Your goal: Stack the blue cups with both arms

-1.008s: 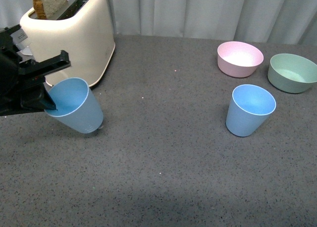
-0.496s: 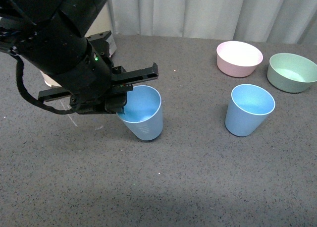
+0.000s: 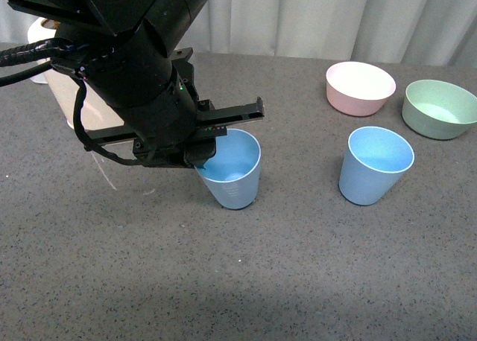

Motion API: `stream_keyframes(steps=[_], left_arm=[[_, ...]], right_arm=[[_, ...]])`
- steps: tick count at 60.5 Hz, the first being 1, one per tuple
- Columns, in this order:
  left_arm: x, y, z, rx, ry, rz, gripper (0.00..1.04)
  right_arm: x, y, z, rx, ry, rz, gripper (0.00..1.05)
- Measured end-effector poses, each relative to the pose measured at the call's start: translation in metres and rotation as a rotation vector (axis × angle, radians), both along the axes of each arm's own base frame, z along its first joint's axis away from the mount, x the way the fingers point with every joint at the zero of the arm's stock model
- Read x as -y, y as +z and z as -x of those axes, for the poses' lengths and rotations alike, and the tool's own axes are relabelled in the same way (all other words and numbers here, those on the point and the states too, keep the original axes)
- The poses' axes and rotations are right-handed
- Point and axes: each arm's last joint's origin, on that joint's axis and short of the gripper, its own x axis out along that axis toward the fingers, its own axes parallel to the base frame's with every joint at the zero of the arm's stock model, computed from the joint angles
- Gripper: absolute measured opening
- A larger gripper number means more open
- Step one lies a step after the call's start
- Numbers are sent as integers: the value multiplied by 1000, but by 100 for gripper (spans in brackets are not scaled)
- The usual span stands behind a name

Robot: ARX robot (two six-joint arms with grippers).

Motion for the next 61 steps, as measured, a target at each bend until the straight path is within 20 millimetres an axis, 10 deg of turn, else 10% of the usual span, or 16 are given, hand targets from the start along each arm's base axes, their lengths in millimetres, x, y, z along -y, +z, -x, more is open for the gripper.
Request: stream_keyframes(steps=[11, 45, 54, 61], left_arm=[[5, 0, -1, -10, -9, -6, 4], [-3, 44, -2, 136, 20, 34, 96], [-34, 15, 24, 709, 59, -207, 70], [-64, 34, 51, 1038, 113, -168, 52]], right_arm=[[0, 0, 0, 0, 0, 0, 95], [0, 0, 0, 0, 0, 0, 95], [0, 0, 0, 0, 0, 0, 95], [0, 0, 0, 0, 0, 0, 95]])
